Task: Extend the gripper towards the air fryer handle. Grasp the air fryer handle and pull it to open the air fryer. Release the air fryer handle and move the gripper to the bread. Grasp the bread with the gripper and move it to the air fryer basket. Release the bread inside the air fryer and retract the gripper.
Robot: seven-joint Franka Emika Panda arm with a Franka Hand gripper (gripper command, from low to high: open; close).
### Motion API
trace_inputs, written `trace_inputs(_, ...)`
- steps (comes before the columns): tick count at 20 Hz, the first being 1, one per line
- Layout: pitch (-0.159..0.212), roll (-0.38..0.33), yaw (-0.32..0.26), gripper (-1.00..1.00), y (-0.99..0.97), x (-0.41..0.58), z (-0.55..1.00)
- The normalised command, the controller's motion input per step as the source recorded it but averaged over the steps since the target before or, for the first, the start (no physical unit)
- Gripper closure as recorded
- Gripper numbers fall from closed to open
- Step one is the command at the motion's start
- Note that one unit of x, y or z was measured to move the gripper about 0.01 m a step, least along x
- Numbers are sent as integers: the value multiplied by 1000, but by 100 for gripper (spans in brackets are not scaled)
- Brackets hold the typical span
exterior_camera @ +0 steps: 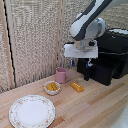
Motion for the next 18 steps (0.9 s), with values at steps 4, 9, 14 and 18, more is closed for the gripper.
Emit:
trace_inputs(4,31,-65,369,-100,-40,0,-131)
trace_inputs(9,-2,-25,375,-100,-81,0,-210)
trace_inputs(14,-46,0,353,-100,-23,1,-365)
trace_inputs(18,-57,0,282,-100,-53,-1,-406)
